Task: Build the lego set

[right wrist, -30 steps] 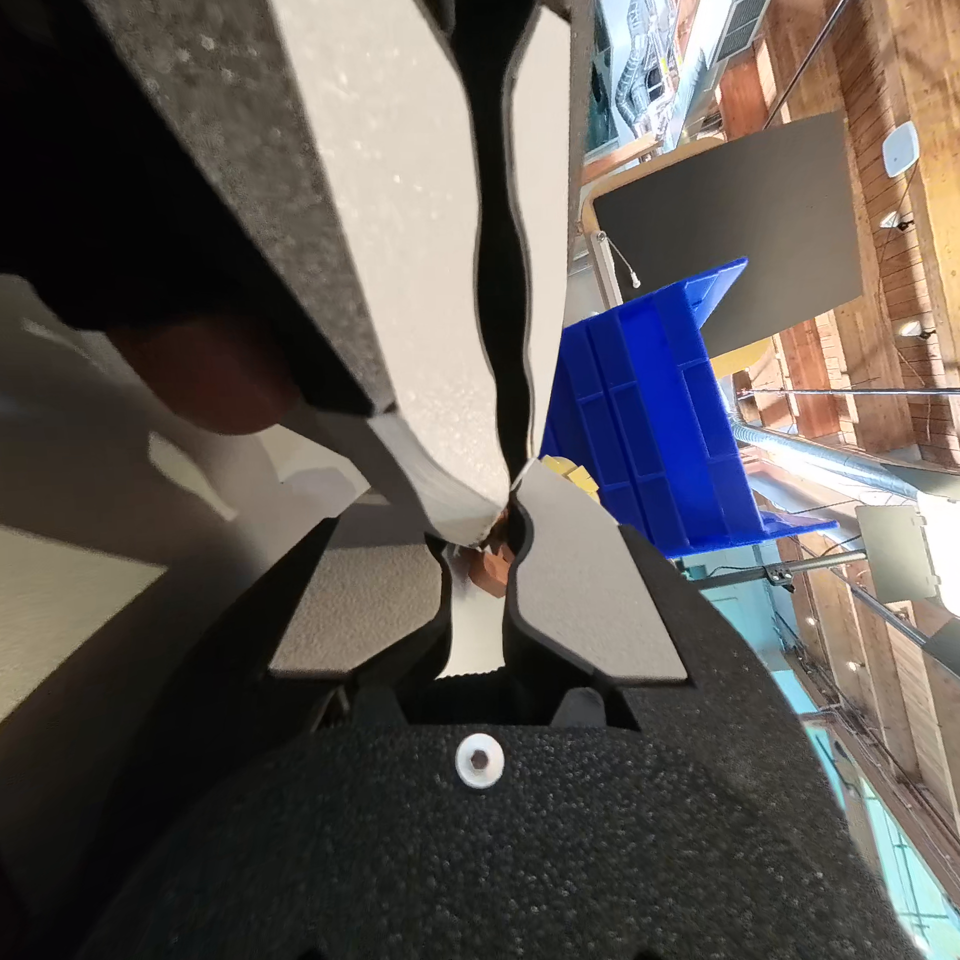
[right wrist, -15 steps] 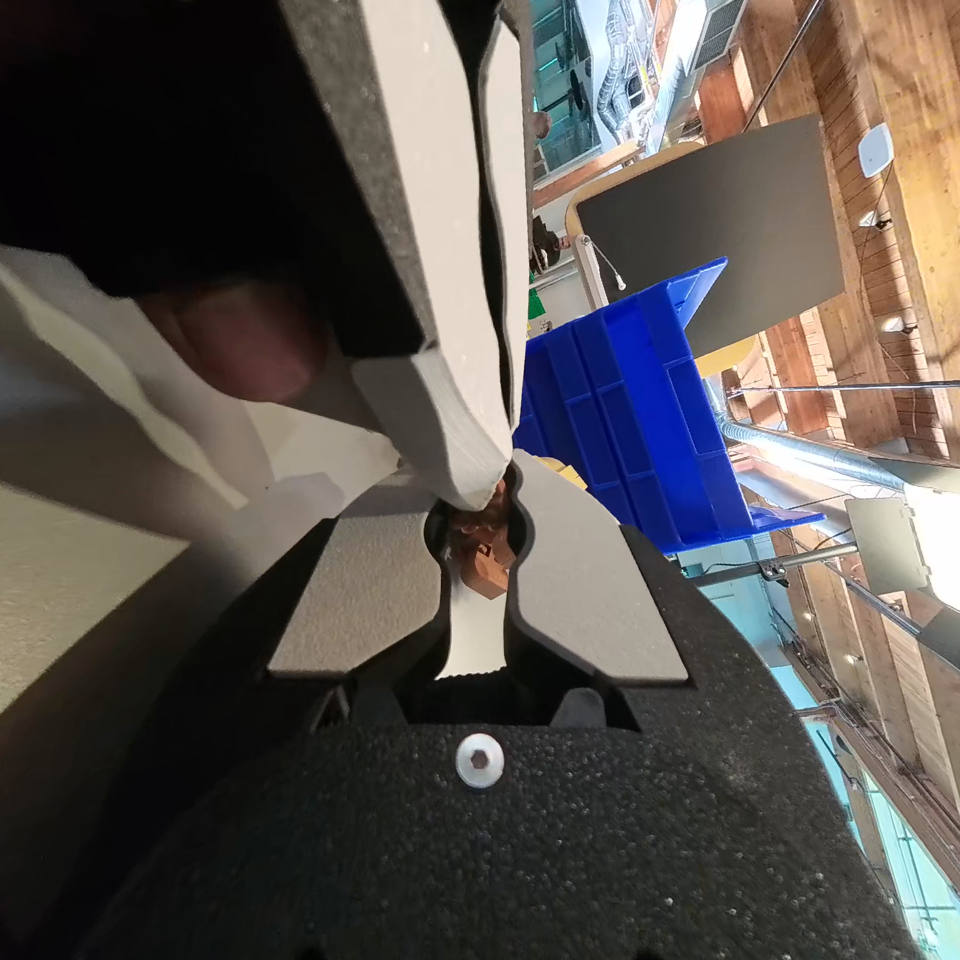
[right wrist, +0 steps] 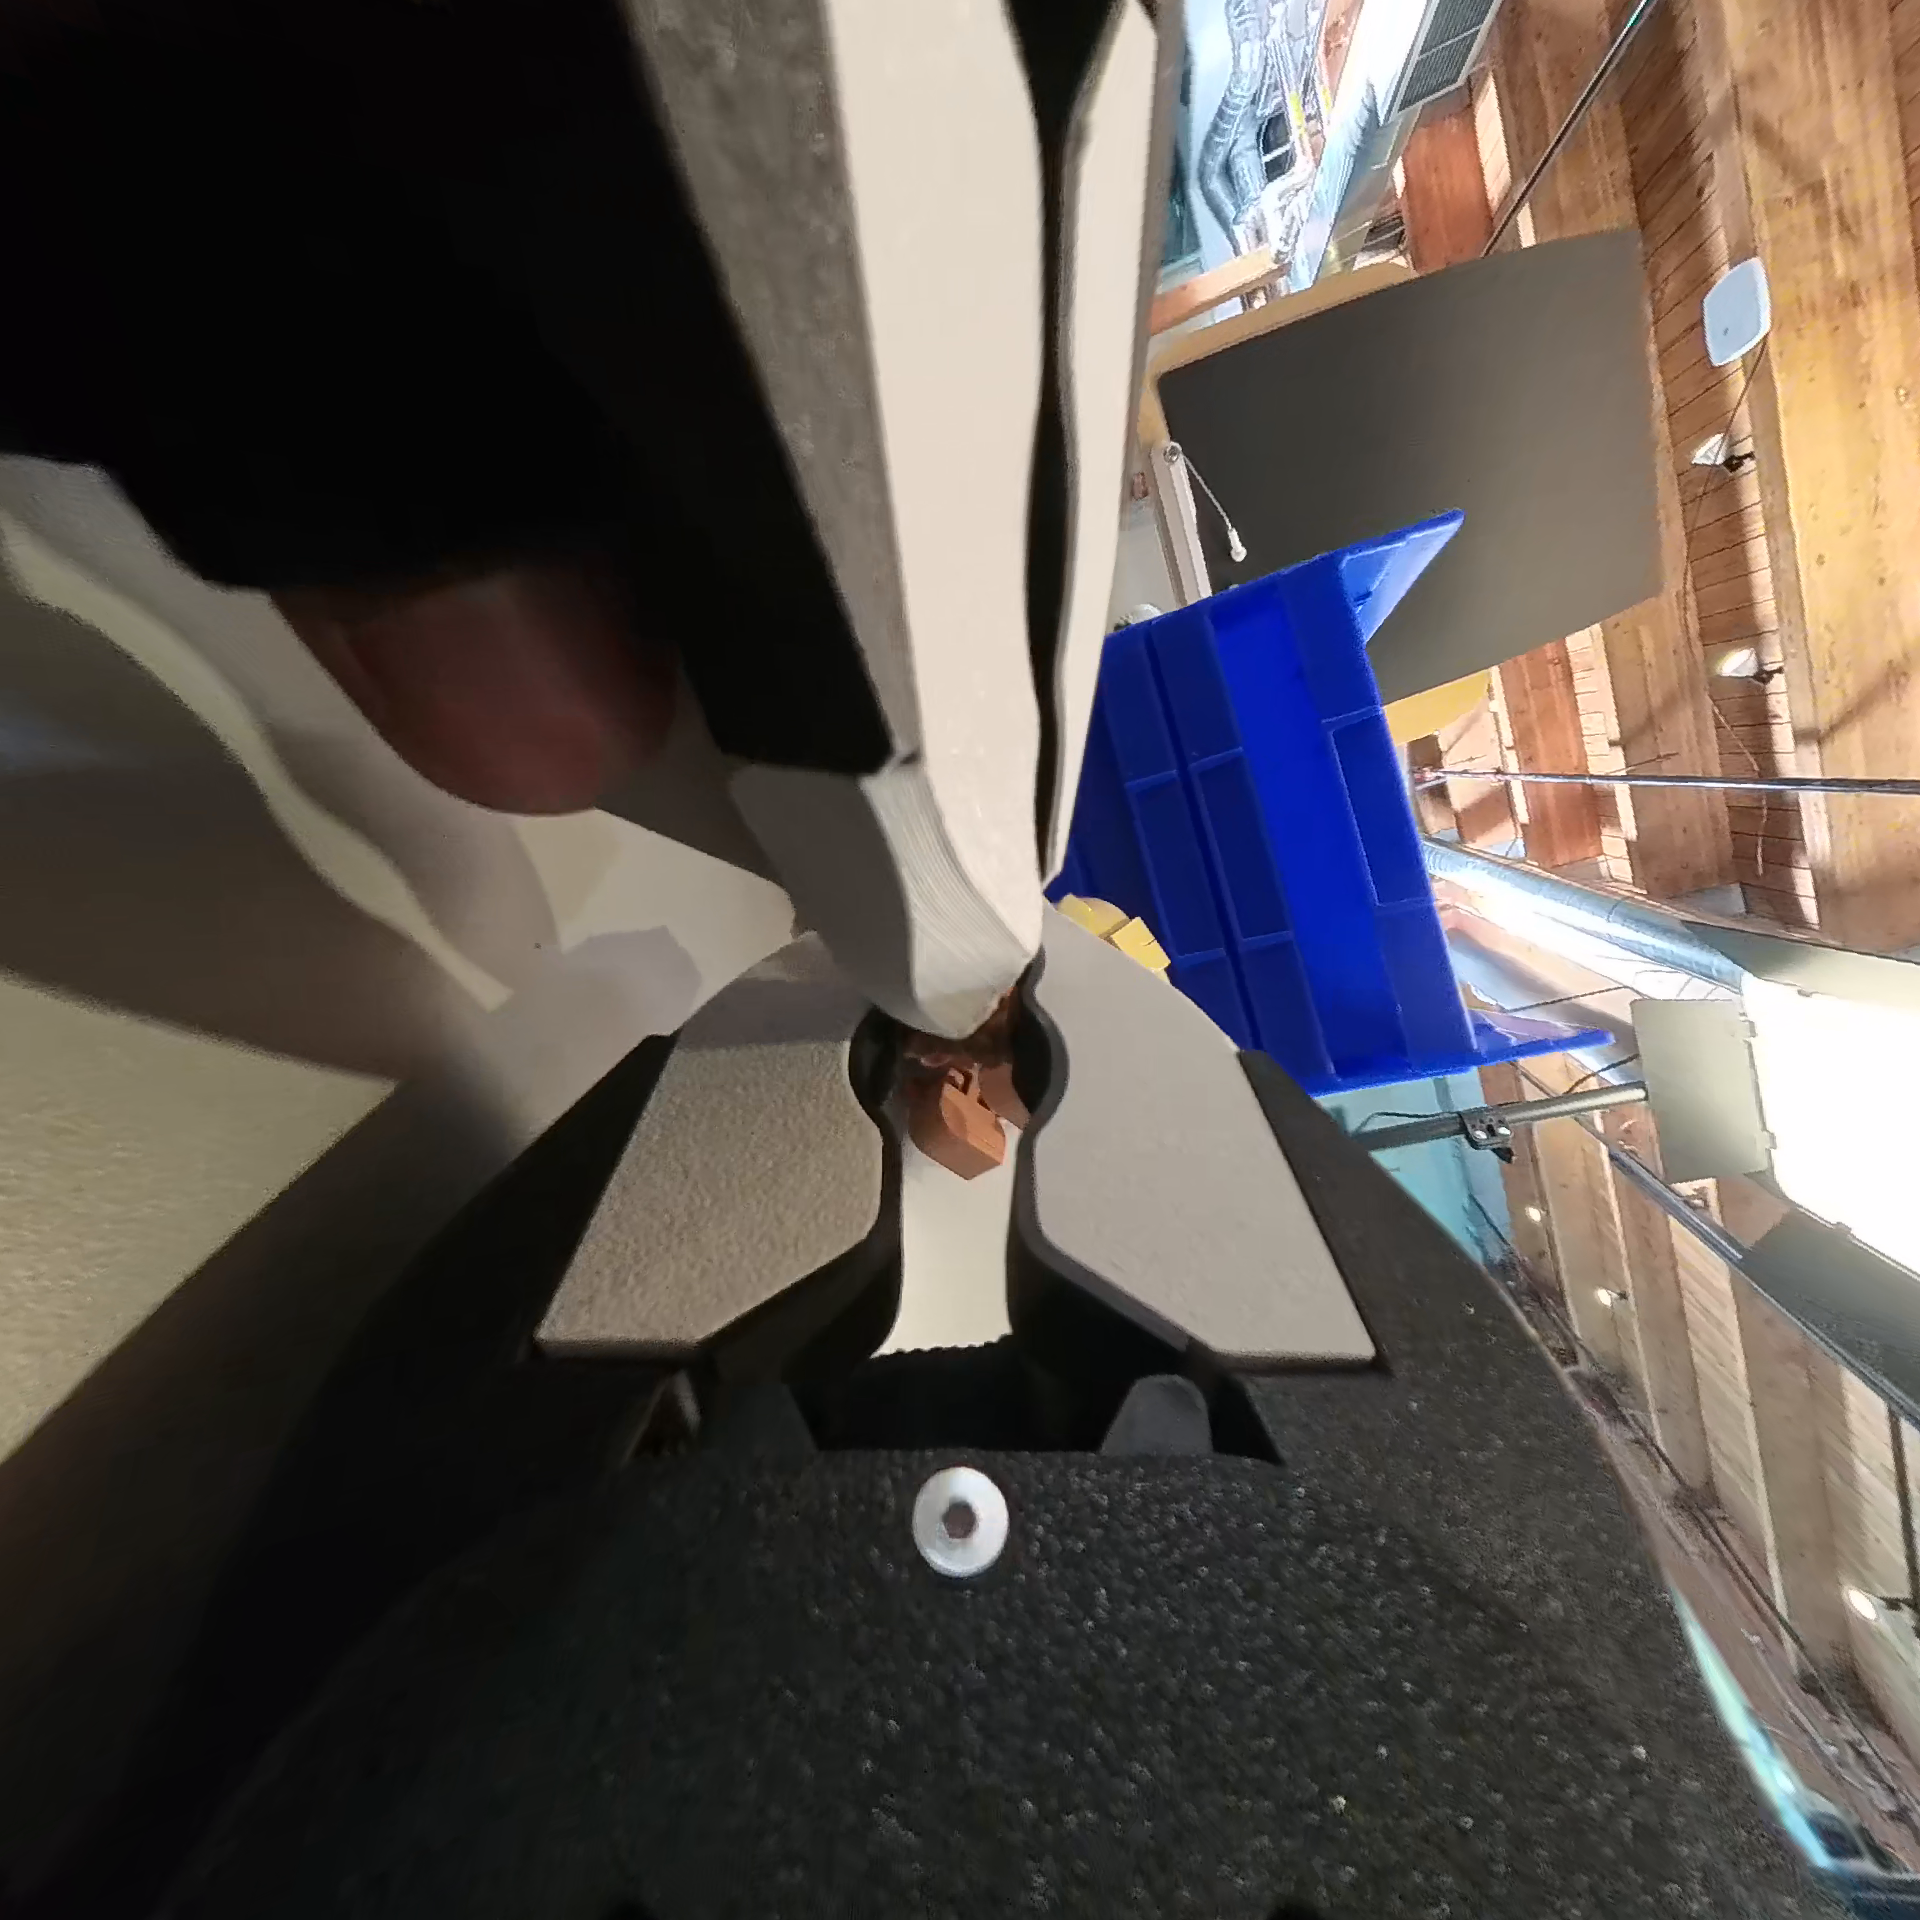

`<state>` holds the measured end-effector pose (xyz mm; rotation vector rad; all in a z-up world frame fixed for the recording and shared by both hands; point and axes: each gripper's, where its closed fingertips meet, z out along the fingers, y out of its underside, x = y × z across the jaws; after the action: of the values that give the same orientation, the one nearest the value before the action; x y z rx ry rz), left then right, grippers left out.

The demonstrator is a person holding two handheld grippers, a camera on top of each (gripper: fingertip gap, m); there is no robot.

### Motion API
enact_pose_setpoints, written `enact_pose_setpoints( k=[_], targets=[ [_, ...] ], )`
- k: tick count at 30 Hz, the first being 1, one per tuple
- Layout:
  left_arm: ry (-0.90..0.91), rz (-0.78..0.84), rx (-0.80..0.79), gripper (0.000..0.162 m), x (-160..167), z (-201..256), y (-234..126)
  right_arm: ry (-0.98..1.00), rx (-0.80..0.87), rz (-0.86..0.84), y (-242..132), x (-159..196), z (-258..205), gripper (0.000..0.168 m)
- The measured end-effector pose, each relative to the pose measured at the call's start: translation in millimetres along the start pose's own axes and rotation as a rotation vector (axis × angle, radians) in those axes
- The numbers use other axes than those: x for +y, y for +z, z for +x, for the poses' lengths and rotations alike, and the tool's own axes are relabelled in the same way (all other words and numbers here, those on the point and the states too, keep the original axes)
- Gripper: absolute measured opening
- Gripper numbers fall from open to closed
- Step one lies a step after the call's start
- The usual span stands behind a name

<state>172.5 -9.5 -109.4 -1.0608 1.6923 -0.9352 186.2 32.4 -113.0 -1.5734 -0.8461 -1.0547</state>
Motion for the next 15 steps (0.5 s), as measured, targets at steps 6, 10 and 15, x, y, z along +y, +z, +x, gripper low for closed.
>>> enact_pose_setpoints(
  k=[6,10,15],
  targets=[
    [0.030,-0.017,-0.014,0.007,2.2,0.4,1.4,-0.050,0.016,-0.032,1.3,3.0,-1.6,0.017],
    [0.044,-0.024,-0.021,0.007,3.2,0.7,2.2,-0.046,0.004,-0.042,1.7,4.5,-3.1,0.016],
    [0.050,0.033,-0.079,0.008,-4.8,-4.1,-1.0,-0.015,-0.020,-0.072,4.4,8.6,-4.5,0.016]
  ],
)
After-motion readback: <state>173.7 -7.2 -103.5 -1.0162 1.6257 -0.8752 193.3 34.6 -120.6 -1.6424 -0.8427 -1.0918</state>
